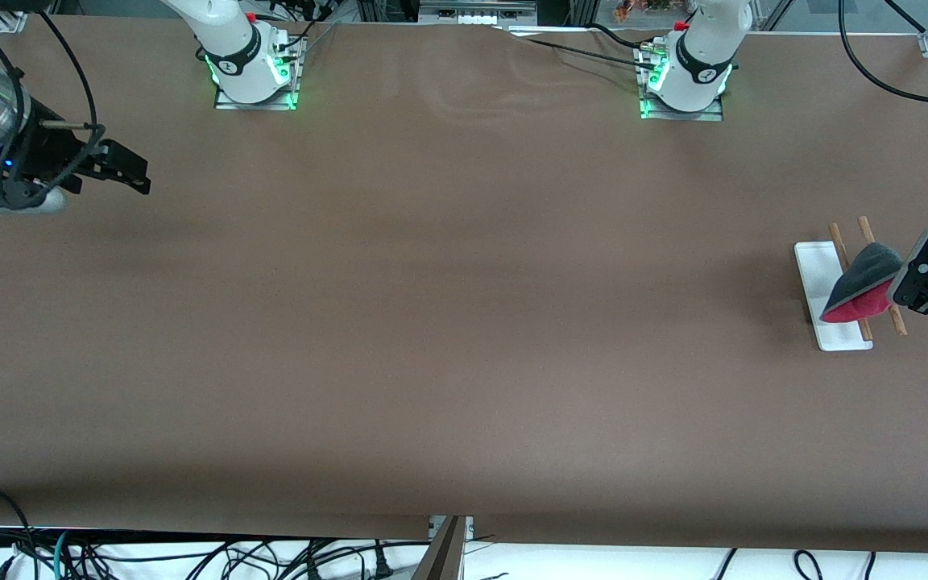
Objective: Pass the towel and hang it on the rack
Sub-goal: 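Lower the towel over the wooden dowels and open the left gripper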
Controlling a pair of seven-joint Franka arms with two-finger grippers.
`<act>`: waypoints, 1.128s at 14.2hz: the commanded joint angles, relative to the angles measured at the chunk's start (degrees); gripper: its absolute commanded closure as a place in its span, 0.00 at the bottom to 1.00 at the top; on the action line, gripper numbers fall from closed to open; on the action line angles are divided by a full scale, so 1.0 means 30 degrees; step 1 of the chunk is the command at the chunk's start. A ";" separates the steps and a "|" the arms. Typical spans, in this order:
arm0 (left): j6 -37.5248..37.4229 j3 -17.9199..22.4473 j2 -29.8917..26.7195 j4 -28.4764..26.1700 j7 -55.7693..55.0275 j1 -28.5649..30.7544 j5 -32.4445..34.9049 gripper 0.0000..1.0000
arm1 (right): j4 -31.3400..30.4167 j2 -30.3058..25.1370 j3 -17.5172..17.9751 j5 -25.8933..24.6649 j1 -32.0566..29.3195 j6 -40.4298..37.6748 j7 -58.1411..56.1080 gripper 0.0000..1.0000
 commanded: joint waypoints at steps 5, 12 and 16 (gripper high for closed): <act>0.0064 -0.0070 0.0003 0.0335 0.0890 0.0433 -0.0631 0.00 | -0.0607 -0.0334 -0.0674 0.0382 -0.0034 -0.0239 -0.0732 0.00; -0.0550 -0.0245 -0.1400 0.0715 -0.1470 0.0229 -0.0747 0.00 | -0.0548 -0.0334 -0.0644 0.0382 -0.0034 -0.0239 -0.0733 0.00; -0.0580 -0.0246 -0.2428 0.0716 -0.6800 0.0199 -0.4138 0.00 | -0.0460 -0.0334 -0.0644 0.0353 -0.0034 -0.0239 -0.0762 0.00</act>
